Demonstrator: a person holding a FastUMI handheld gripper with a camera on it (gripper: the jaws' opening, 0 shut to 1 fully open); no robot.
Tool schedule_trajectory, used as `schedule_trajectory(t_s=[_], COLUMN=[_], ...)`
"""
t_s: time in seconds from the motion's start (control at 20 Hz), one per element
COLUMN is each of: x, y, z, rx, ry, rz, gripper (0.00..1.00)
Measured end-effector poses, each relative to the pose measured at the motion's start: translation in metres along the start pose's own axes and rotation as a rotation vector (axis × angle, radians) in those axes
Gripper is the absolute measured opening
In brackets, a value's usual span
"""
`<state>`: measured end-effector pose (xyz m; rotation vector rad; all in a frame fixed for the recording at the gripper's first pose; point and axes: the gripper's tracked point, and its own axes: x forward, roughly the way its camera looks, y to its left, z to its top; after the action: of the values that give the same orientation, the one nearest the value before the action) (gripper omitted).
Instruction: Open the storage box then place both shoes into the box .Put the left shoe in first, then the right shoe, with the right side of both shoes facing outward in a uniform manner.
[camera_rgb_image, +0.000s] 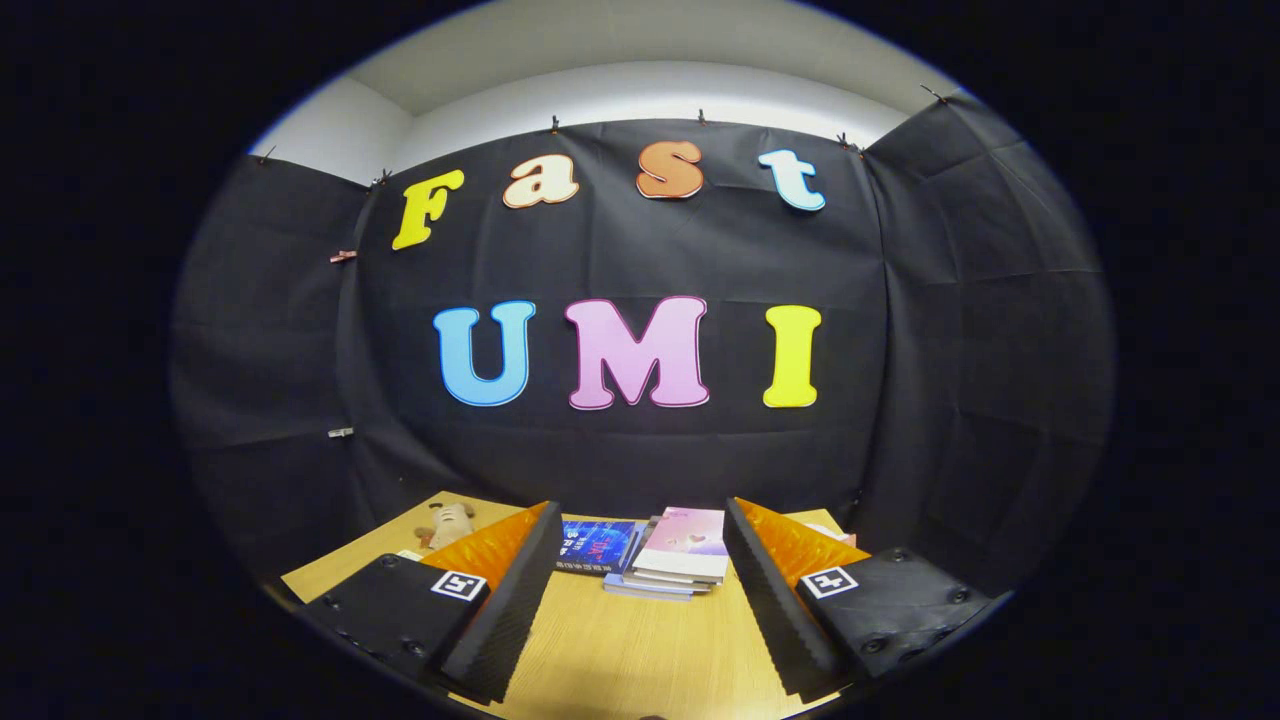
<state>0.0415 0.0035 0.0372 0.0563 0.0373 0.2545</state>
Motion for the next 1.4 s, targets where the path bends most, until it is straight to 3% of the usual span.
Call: schedule_trajectory(t_s=[0.45, 1.4], x=[0.004, -0.004], y=[0.018, 0.041], z=[-0.002, -0.014], rx=[0.037, 0.001], ry=[0.022, 0.012], rz=[-0.065, -0.112], gripper=[0.97, 0.98])
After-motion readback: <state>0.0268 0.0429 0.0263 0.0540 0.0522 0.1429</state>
